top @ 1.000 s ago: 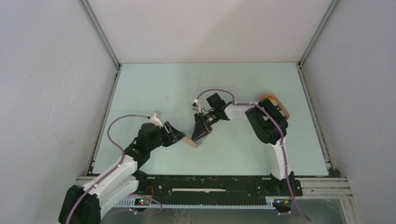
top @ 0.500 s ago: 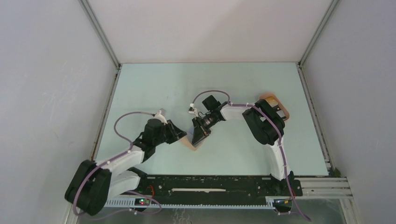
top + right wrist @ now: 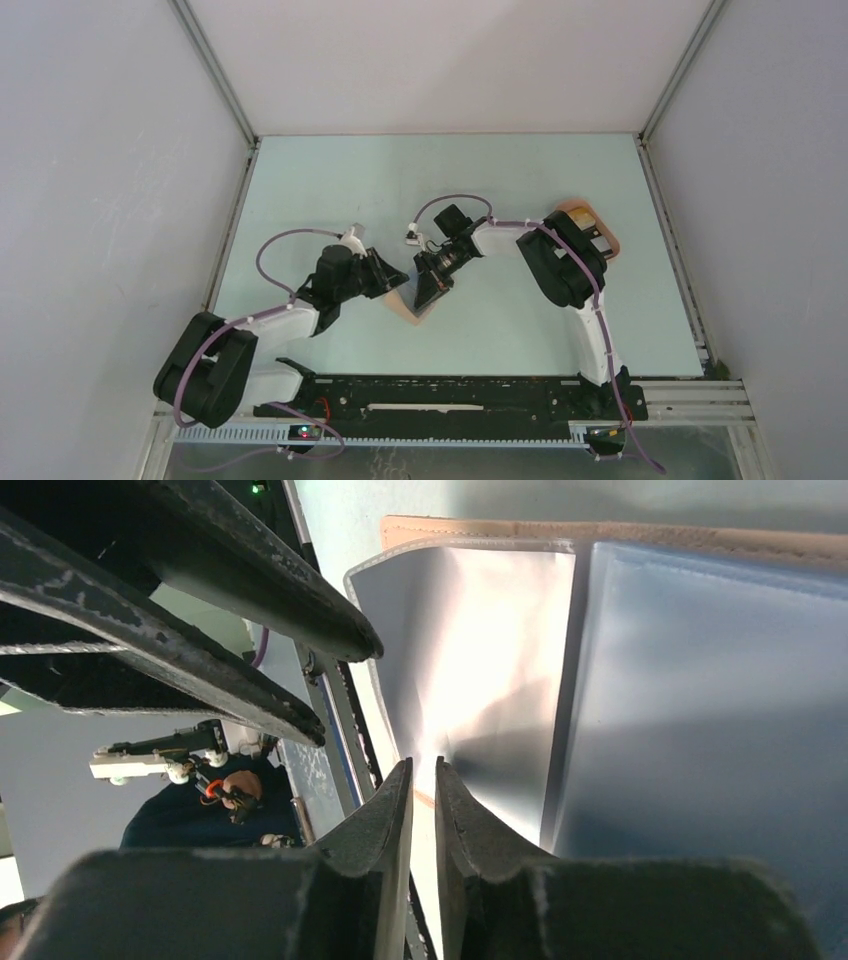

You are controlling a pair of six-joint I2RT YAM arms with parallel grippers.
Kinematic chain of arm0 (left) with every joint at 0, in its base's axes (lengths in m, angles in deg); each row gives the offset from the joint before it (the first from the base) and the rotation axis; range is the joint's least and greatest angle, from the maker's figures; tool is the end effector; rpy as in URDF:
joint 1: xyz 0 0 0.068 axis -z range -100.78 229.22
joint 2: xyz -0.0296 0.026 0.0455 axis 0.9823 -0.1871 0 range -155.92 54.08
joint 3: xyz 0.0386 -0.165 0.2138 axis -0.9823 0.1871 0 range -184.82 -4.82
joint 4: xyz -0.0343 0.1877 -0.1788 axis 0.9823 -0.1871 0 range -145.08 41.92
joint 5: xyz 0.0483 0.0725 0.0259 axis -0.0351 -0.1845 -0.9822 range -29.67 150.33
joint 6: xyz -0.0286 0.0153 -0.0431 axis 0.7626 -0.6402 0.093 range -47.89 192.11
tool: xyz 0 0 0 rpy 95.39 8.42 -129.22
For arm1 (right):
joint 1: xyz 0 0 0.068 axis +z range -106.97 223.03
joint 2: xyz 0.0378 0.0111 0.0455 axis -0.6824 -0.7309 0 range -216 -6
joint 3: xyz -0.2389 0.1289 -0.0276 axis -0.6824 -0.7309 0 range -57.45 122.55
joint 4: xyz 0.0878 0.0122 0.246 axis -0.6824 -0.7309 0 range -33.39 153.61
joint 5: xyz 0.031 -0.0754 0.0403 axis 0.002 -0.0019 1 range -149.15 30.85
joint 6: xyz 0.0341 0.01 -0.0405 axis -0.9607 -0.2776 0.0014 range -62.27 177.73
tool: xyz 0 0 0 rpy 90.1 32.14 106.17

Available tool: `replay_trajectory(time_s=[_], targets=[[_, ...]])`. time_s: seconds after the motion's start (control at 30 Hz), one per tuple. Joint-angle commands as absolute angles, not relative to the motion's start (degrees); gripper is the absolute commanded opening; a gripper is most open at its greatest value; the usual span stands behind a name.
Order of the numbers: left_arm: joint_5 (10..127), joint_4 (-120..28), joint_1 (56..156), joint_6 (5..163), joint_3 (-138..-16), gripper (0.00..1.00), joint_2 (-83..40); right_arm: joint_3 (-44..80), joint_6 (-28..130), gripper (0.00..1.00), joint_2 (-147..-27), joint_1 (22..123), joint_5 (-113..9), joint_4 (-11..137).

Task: Put the credit cards into the card holder
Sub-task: Place the card holder at the center of the board.

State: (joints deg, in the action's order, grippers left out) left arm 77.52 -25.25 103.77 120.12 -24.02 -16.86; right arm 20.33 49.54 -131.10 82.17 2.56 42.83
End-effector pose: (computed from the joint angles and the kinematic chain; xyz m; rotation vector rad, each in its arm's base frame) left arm 0.2023 -0.1039 0.1556 -0.2584 2.2225 -1.0496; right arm 0.3029 0.2869 0.1058 0.9693 -2.3906 -1.6011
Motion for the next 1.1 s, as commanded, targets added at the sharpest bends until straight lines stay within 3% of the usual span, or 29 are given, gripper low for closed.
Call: replay_trajectory(time_s=[0.0, 0.17, 0.47, 0.7, 1.07], targets=[[78.9, -21.3, 104.1, 118.9, -25.3, 0.26, -19.3, 22.4, 51.4, 0.2, -131.8, 82.0, 2.0, 41.4], [78.0, -21.2, 104.3, 119.3, -23.2, 0.19, -23.9, 22.9, 52.9, 0.18, -130.7, 81.3, 0.6, 40.2], [74.7, -22.5, 104.3, 118.9, -18.6, 0.18, -24.1, 24.8, 59.0, 0.19, -126.1, 79.6, -3.4, 36.3], [74.5, -25.3, 104.3, 116.8, -21.0, 0.18, -24.8, 25.3, 66.9, 0.28, -120.4, 79.3, -13.1, 34.3], [73.8, -29.2, 104.3, 113.9, -24.6, 0.19, -26.3, 28.8, 72.7, 0.44, -124.5, 79.9, -26.5, 28.8]])
